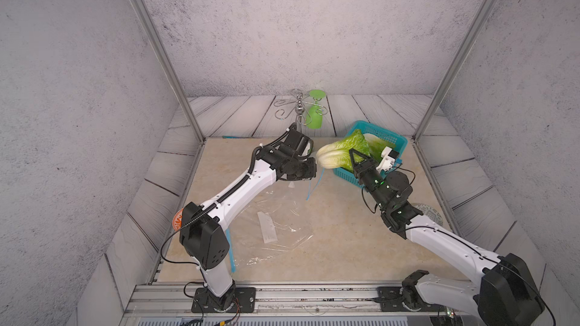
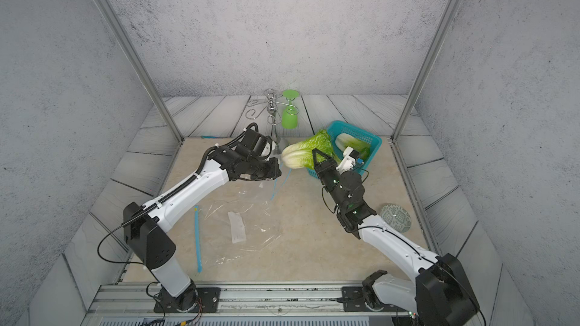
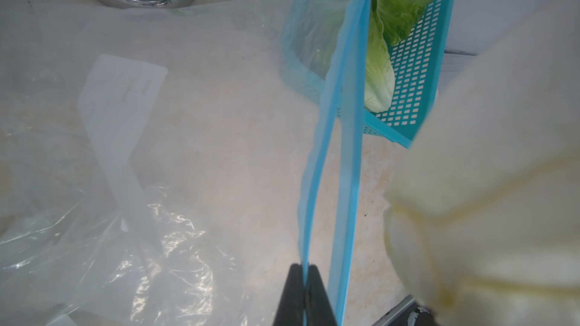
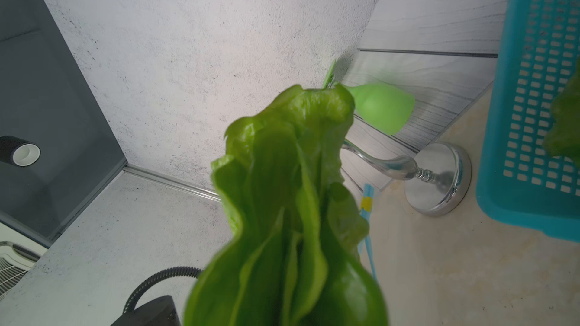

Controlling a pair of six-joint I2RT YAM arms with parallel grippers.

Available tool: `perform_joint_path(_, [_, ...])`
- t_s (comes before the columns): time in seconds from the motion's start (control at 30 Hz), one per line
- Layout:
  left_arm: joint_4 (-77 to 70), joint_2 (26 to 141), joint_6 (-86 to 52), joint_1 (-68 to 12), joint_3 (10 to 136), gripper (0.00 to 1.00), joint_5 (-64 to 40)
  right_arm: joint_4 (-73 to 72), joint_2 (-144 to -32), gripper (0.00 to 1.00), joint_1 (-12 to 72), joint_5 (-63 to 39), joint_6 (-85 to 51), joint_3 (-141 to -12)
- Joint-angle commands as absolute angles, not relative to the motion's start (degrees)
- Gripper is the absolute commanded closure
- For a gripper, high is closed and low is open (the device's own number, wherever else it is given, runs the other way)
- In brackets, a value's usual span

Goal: Put the chinese cabbages into a zipper bag and zip it
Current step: Place the Chinese cabbage in the zipper food storage bag.

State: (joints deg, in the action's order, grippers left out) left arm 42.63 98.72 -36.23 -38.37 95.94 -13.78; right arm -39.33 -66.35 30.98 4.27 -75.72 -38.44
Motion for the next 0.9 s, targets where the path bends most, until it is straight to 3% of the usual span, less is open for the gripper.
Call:
perform_joint_path(0.0, [41.0, 97.2, -38.8, -38.2, 95.9, 1.00, -14.7, -39.6, -65.6, 1.00, 31.7, 6.2, -77.9, -34.3])
perform_joint_path(0.53, [44.5, 102.4, -35.6, -39.6, 102.8, 1.00, -17.1, -32.8, -62.6, 1.00, 31.7, 7.7, -72.3, -31.0])
perform_joint_path(0.87, [30.7, 96.1, -36.2, -38.6, 90.3, 1.00, -29.8, -28.1, -59.8, 1.00, 31.6, 12.3, -78.3, -33.4])
